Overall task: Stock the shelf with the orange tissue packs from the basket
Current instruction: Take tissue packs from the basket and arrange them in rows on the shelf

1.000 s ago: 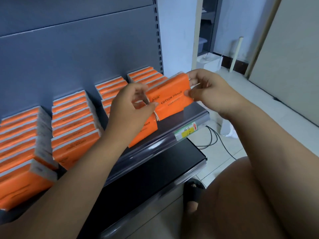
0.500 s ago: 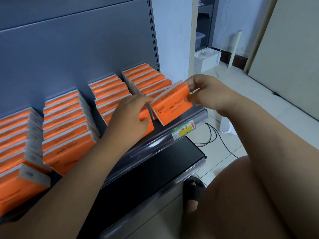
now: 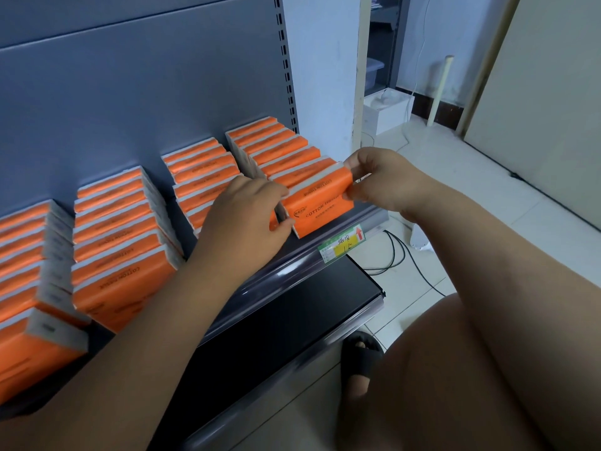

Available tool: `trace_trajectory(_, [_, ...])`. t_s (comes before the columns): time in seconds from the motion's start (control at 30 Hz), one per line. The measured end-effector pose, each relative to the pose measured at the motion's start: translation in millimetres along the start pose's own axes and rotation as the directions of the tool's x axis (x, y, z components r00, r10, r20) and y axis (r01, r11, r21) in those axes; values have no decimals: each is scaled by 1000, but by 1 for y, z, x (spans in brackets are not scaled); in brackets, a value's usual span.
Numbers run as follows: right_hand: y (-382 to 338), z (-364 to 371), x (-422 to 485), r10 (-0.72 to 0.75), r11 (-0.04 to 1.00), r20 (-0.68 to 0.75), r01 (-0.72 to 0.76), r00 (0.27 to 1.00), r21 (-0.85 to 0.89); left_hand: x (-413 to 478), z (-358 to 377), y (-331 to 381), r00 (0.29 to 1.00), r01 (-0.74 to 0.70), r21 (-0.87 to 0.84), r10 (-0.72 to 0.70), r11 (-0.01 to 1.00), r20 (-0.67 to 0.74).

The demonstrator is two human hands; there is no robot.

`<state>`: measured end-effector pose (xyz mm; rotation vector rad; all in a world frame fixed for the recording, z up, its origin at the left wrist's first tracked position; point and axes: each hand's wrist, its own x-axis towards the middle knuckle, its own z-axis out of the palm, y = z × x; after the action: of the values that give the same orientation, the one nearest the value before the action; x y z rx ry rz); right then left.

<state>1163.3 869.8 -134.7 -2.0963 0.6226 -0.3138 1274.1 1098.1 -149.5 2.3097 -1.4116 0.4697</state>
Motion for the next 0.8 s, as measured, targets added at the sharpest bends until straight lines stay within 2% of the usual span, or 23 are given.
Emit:
trace_trajectory(0.13, [-1, 3, 2, -1, 997, -27, -1, 1000, -76, 6, 4, 4, 999, -26, 105, 30, 994, -42])
trace_trajectory(0.43, [-2, 12, 9, -4, 982, -21, 0, 1000, -190, 11, 12, 9, 996, -20, 229, 39, 973, -81])
trace_trajectory(0.63, [-2, 16, 11, -36, 971, -49, 23, 998, -239, 14, 14, 8, 997, -16, 248, 35, 969, -71])
trace_trajectory(0.8, [-2, 19, 13, -54, 960, -74, 32, 996, -277, 12, 19, 2, 992, -58, 272, 86, 960, -92])
